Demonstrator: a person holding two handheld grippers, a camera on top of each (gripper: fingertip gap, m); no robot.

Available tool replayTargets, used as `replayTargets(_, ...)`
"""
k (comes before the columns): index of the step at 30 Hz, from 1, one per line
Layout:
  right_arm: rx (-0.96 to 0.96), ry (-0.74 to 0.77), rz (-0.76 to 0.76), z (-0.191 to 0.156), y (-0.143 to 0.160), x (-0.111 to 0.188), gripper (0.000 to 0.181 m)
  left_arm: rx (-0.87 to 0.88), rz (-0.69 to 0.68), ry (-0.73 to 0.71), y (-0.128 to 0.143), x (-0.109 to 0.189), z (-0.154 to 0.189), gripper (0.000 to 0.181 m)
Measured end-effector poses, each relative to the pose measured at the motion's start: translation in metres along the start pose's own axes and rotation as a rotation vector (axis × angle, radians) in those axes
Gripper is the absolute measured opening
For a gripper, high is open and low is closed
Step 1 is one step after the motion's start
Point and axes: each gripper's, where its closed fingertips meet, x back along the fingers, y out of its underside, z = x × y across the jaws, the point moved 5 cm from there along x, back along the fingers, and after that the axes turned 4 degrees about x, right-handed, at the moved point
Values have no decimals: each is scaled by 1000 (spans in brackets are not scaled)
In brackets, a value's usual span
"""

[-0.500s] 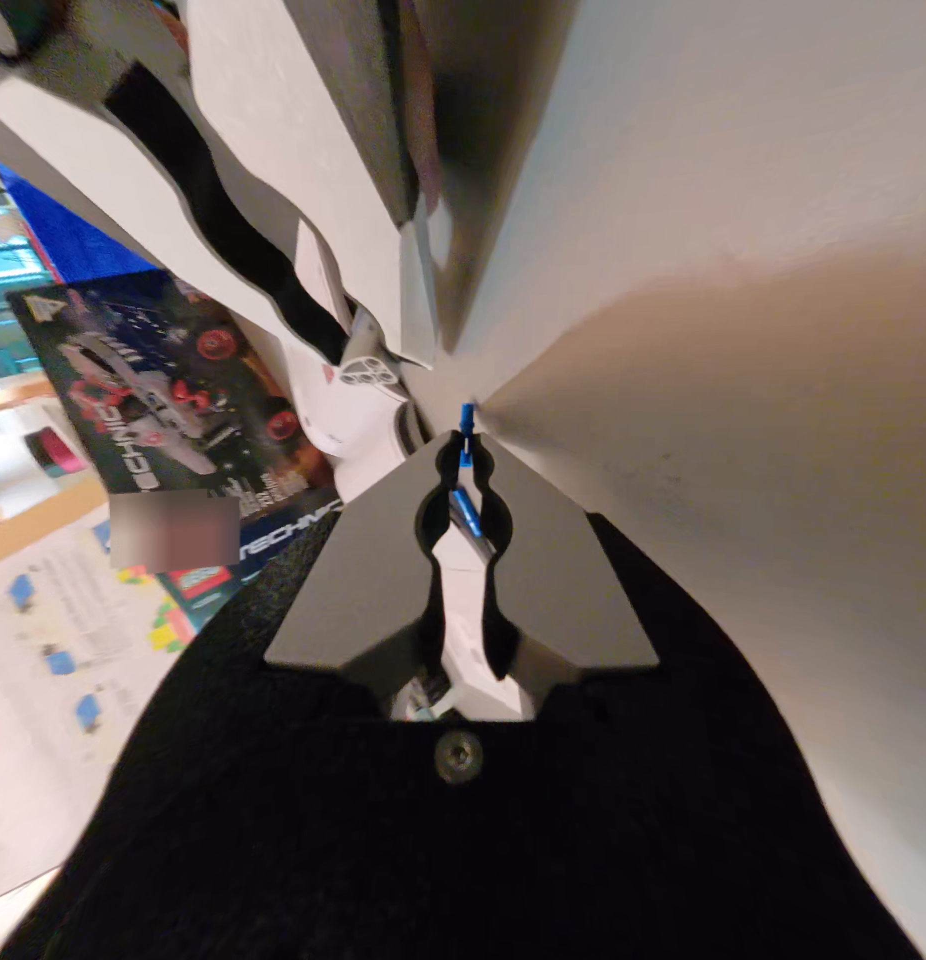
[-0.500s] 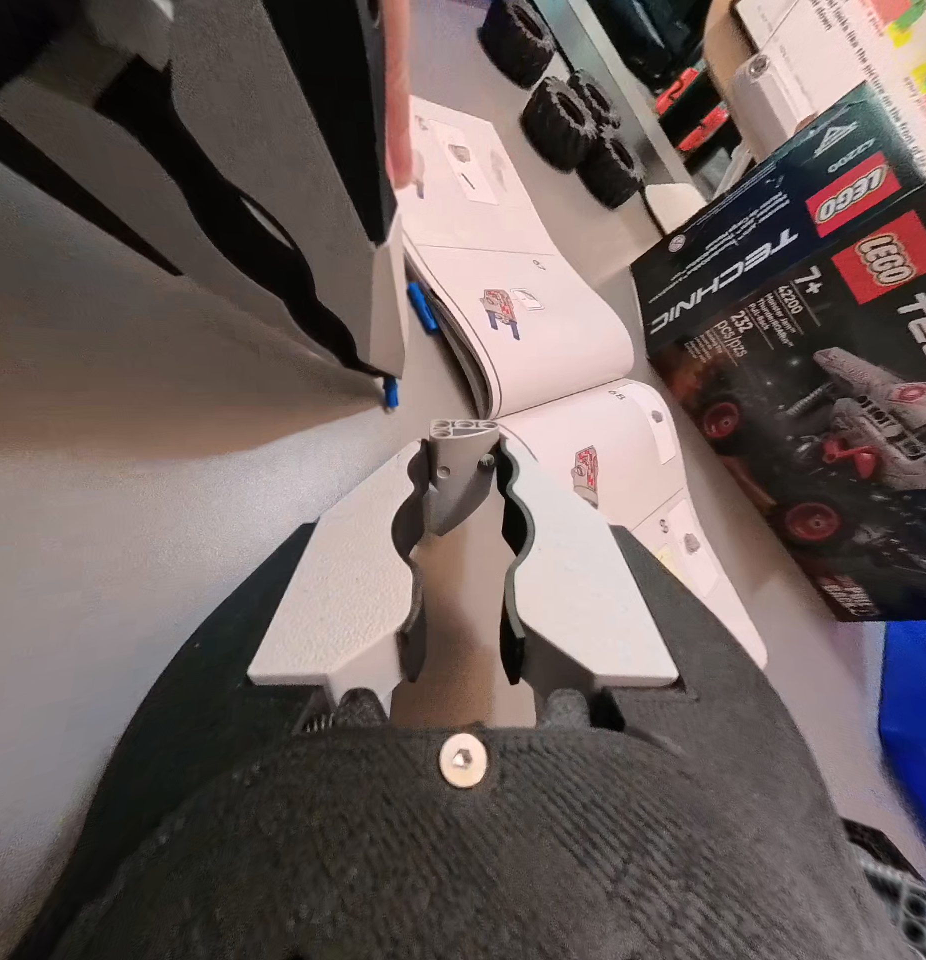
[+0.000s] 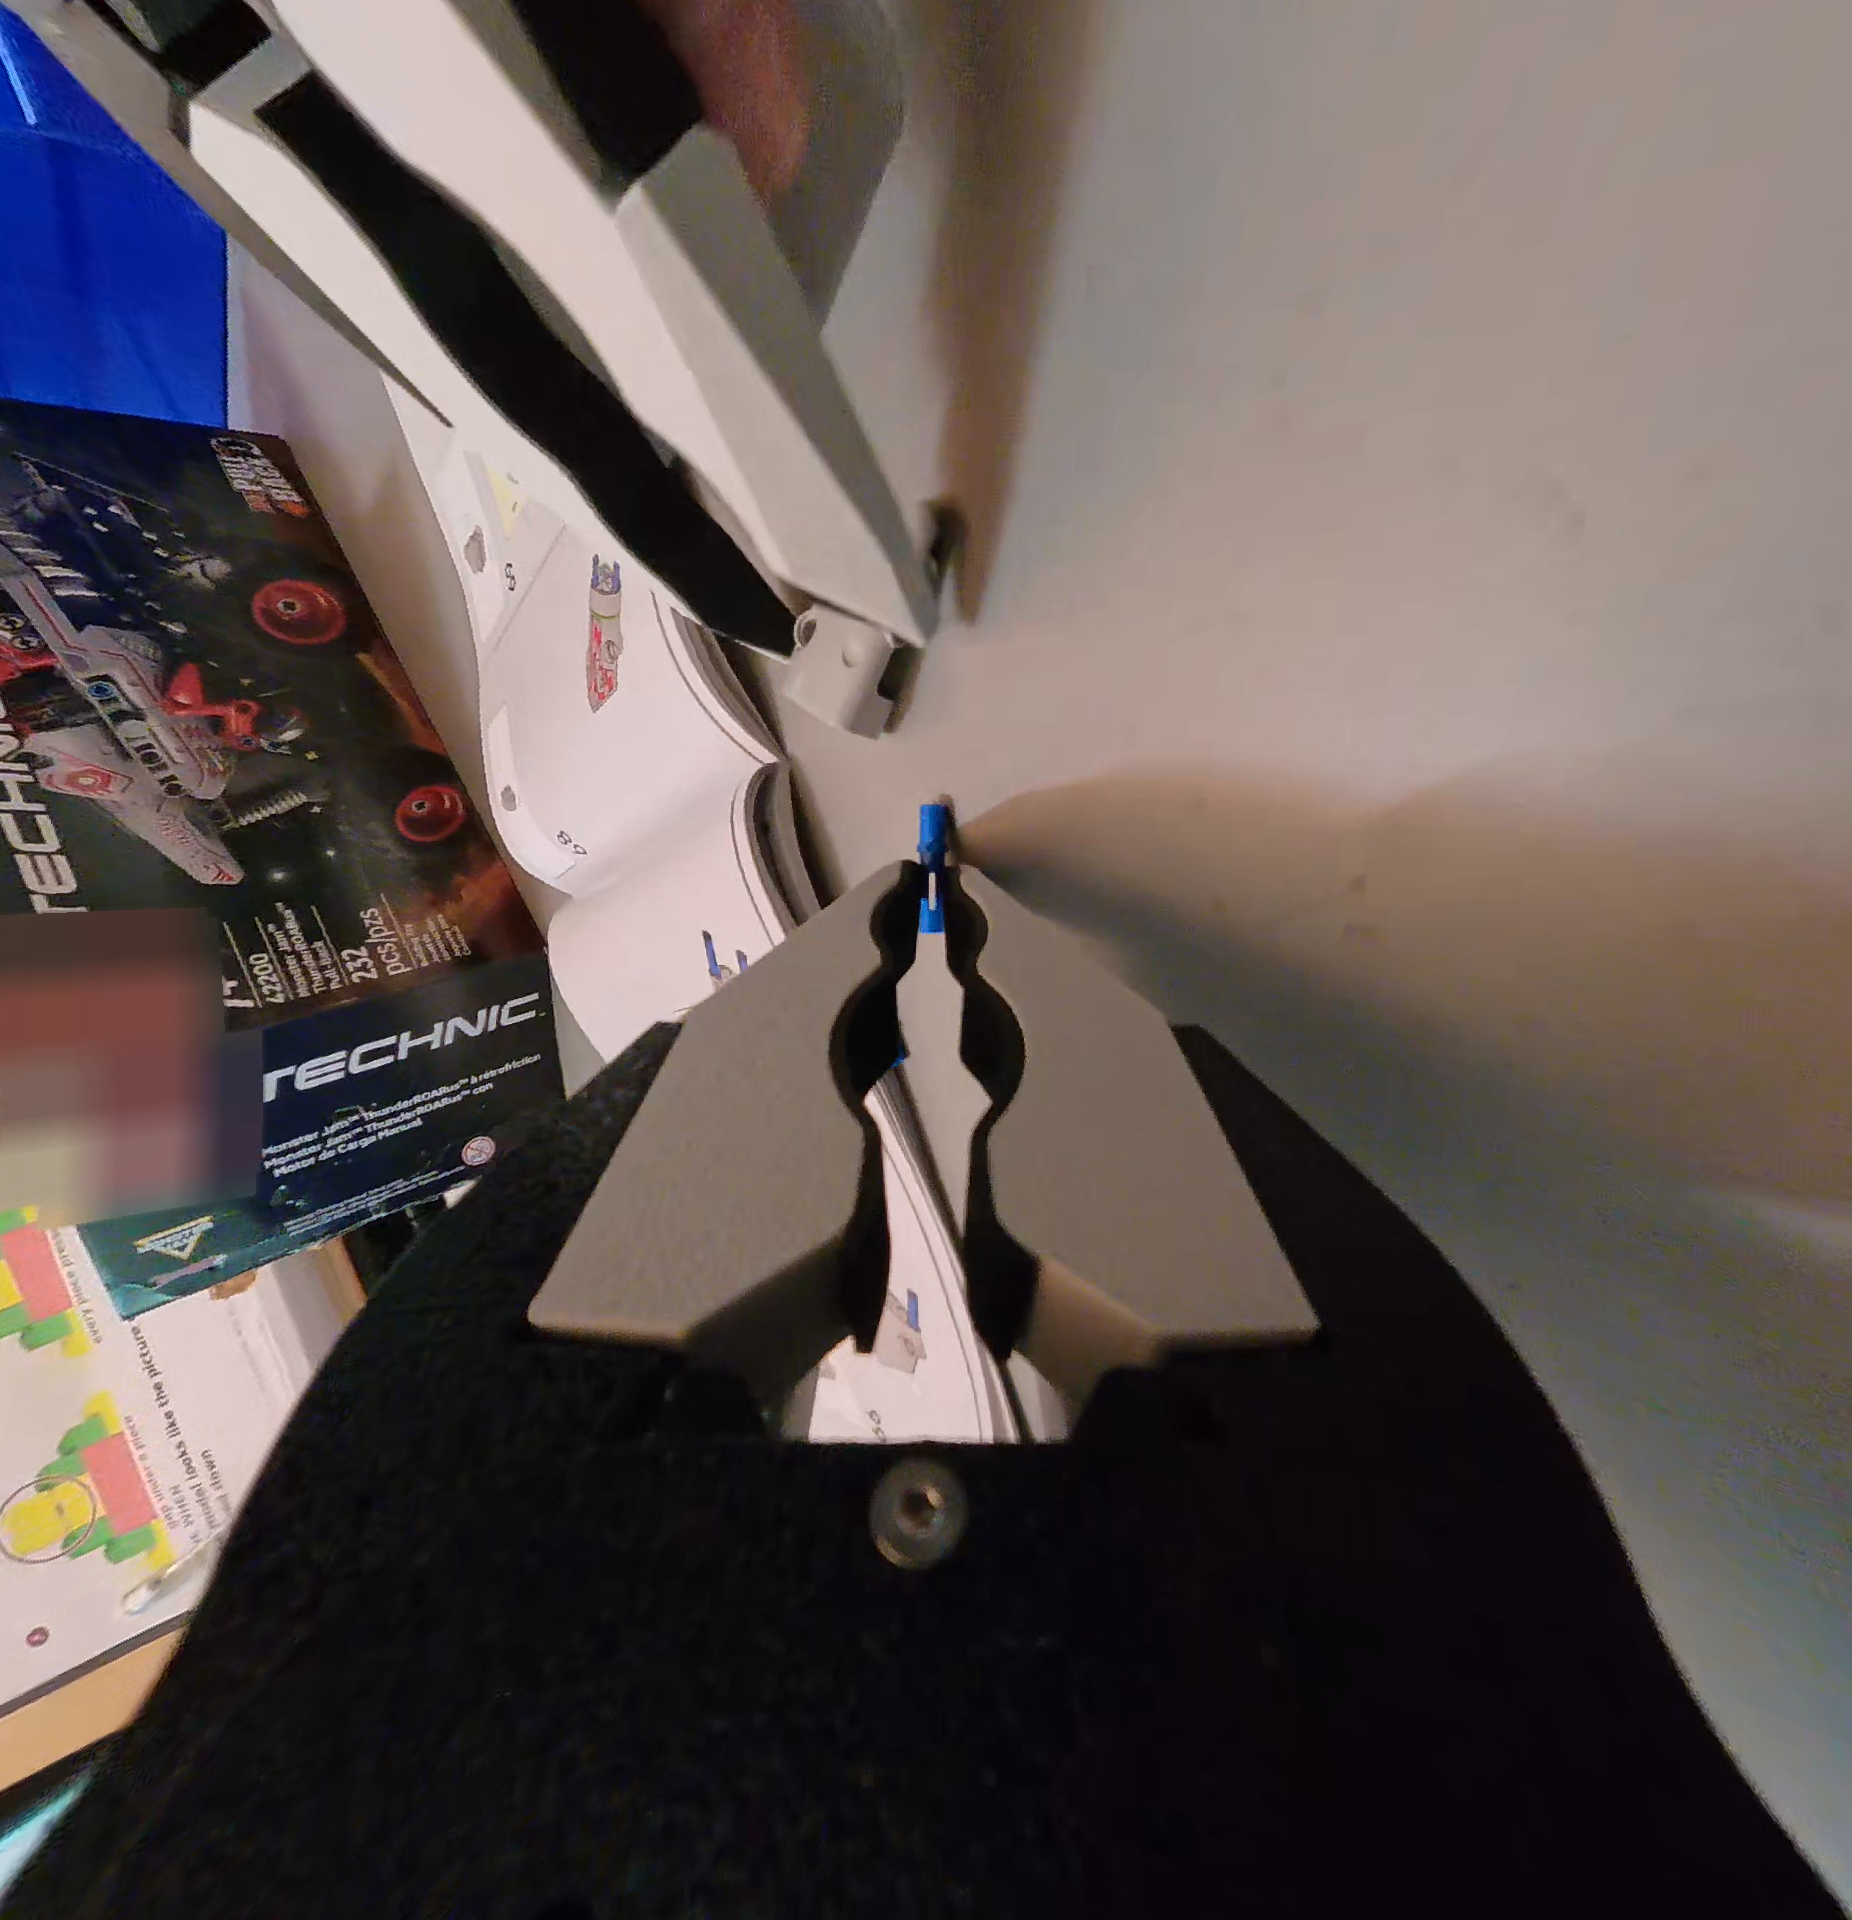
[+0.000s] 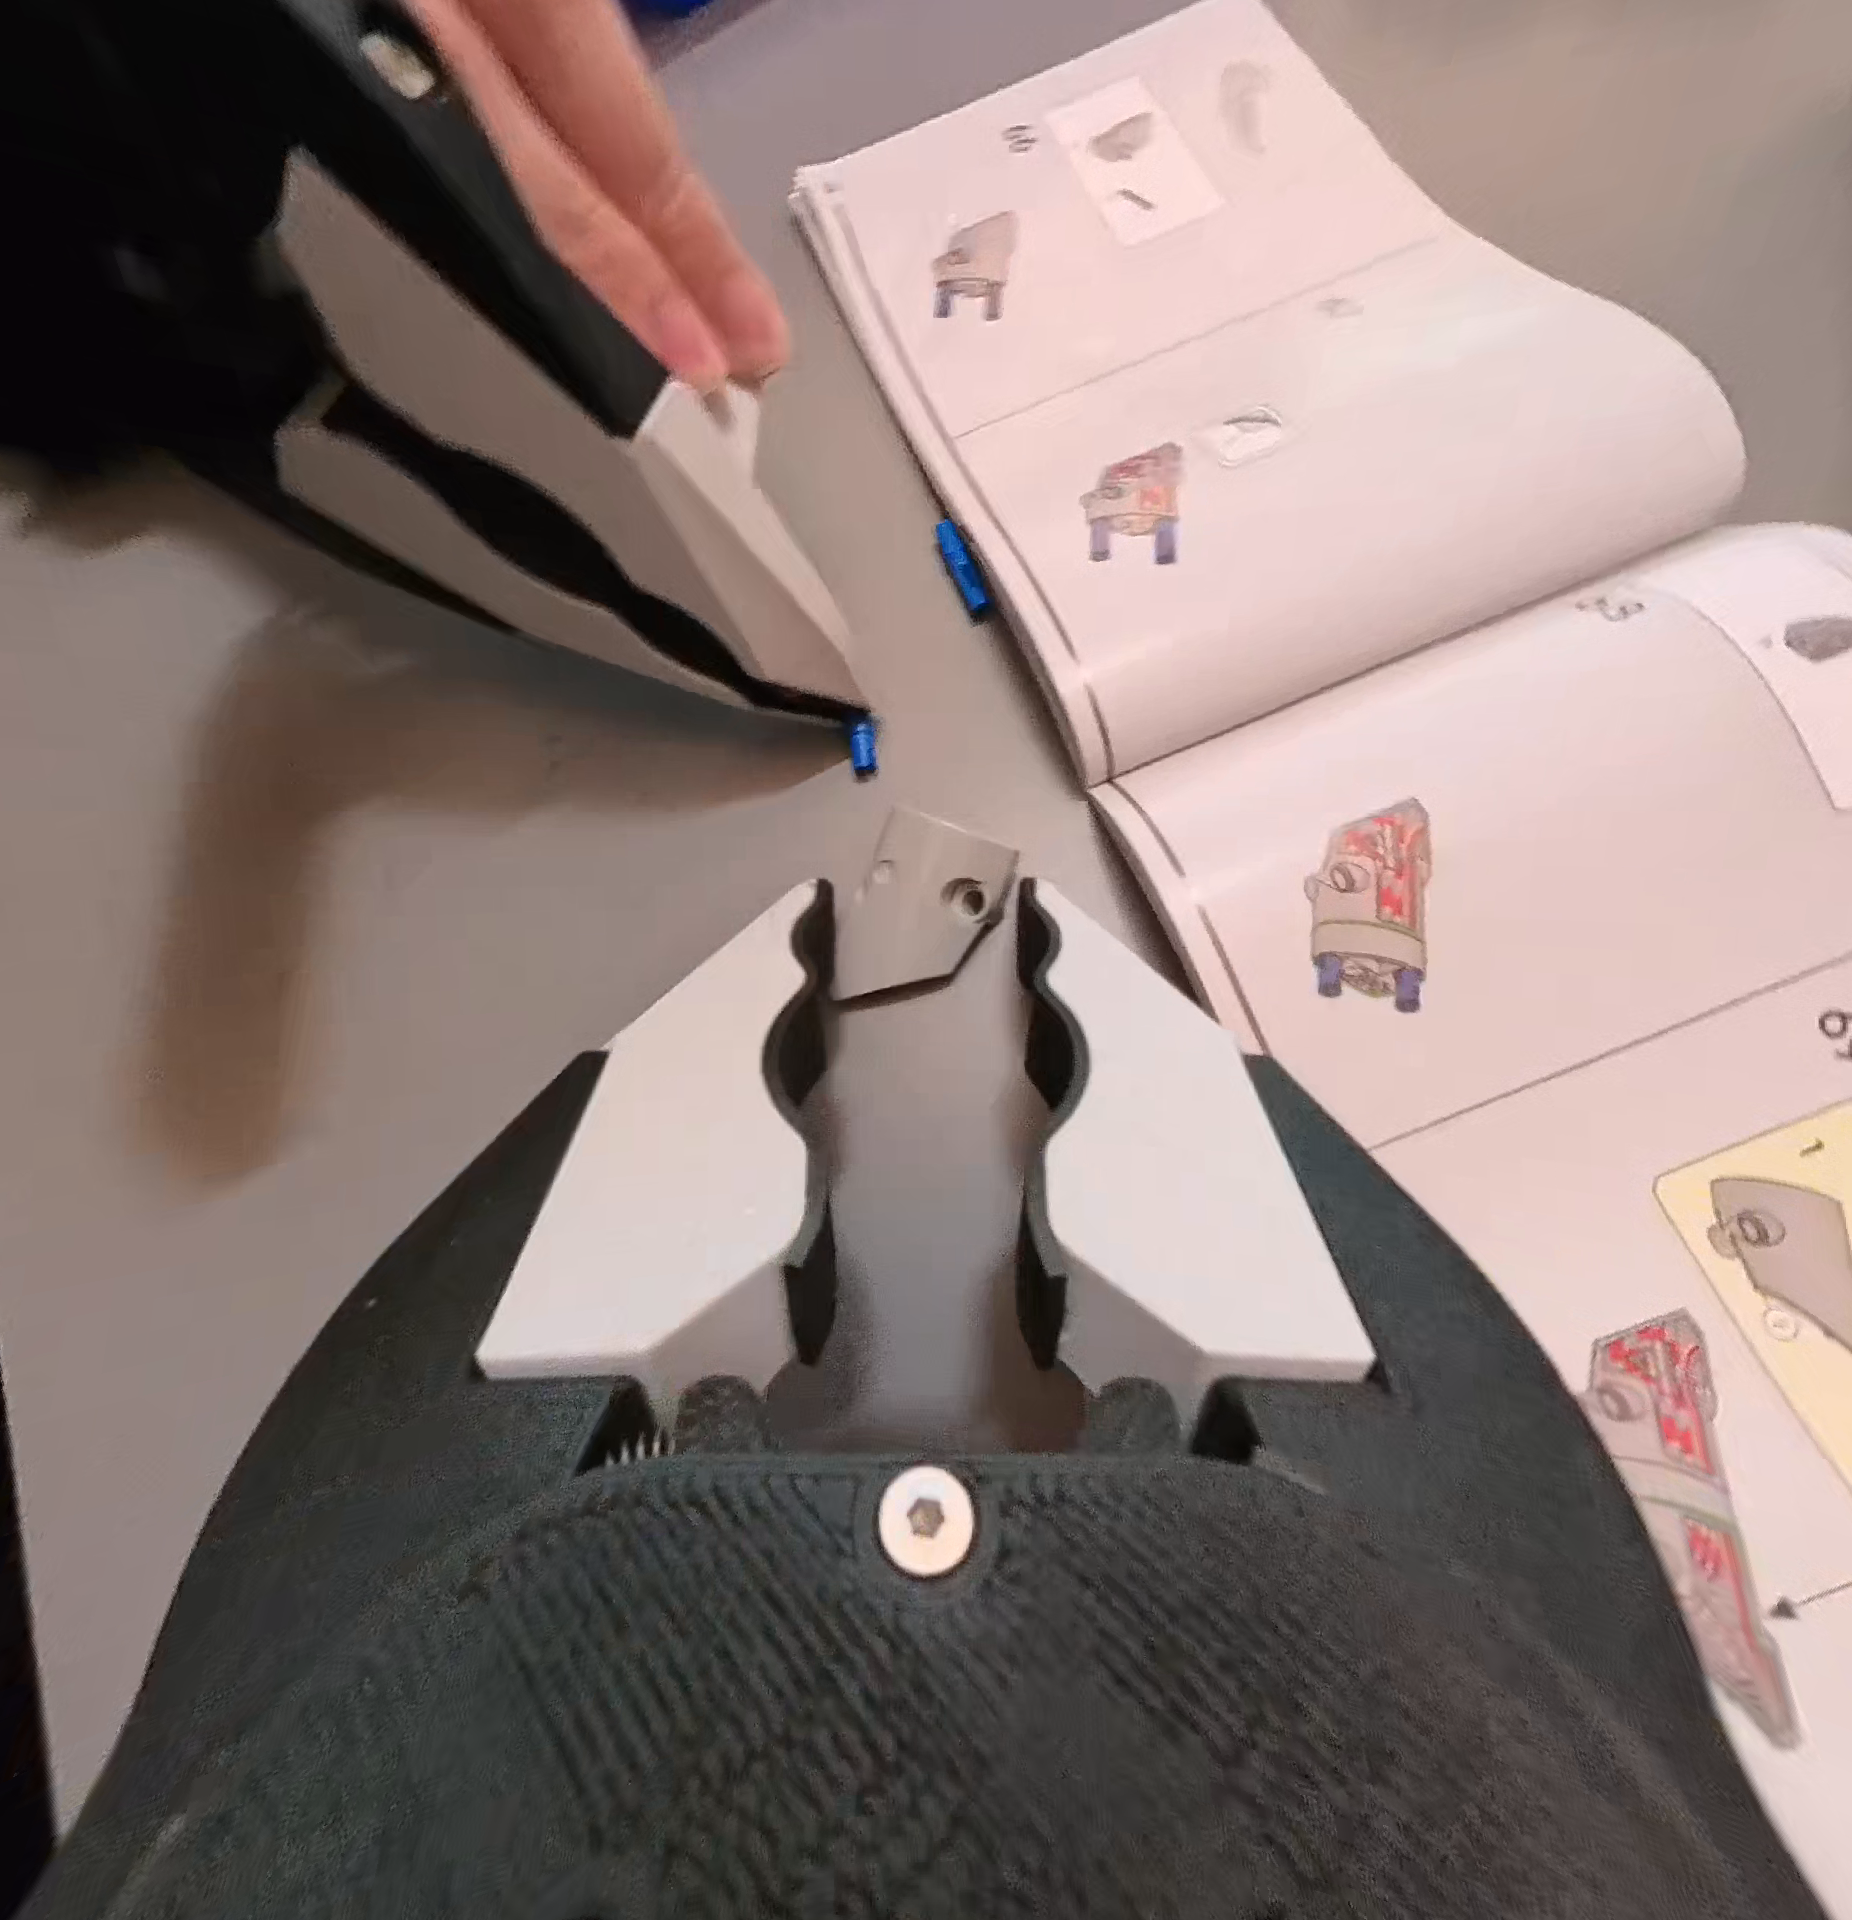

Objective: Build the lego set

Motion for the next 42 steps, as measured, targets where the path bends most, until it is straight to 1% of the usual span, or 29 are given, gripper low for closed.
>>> replayTargets(1, -44, 7, 9, 2, -1, 0, 30, 11, 4, 6, 0, 0, 0, 2)
replayTargets(3, -103, 13, 41, 1, -2, -2, 32, 22, 13, 11, 0, -1, -1, 2)
replayTargets(4, -105, 46, 49, 1, -1, -3, 26, 24, 14, 11, 0, -1, -1, 2)
replayTargets(8, -56, 146, 39, -4, -2, -5, 26, 25, 12, 10, -1, -2, -2, 2)
replayTargets(11, 45, 238, 31, -9, -3, -5, 26, 7, 25, -20, -1, -3, -3, 2)
replayTargets(15, 245, 406, 13, -18, -4, -7, 26, -39, 82, -178, -7, 3, -8, 2)
replayTargets(17, 336, 471, 16, -22, -5, -8, 25, -95, 83, -243, -10, 2, -4, 1)
replayTargets(18, 376, 486, 22, -25, -6, -8, 25, -117, 70, -253, -10, 0, 0, 1)
replayTargets(20, 424, 487, 26, -27, -6, -8, 26, -142, 30, -256, -10, -5, 5, 1)
replayTargets(23, 443, 463, 34, -28, -6, -8, 25, -123, 26, -256, -13, -5, 6, 1)
replayTargets(26, 520, 510, 43, -26, -5, -6, 25, -144, -9, -311, -12, -2, 4, 2)
replayTargets(28, 561, 527, 50, -28, -5, -6, 26, -146, -6, -346, -14, 1, 3, 1)
replayTargets(30, 593, 533, 60, -29, -5, -6, 25, -151, 10, -368, -16, 3, 3, 1)
replayTargets(32, 615, 546, 59, -31, -5, -6, 25, -168, -7, -367, -15, -1, 3, 1)
replayTargets(42, 583, 528, 41, -29, -5, -7, 25, -201, 21, -383, -14, -2, 3, 1)
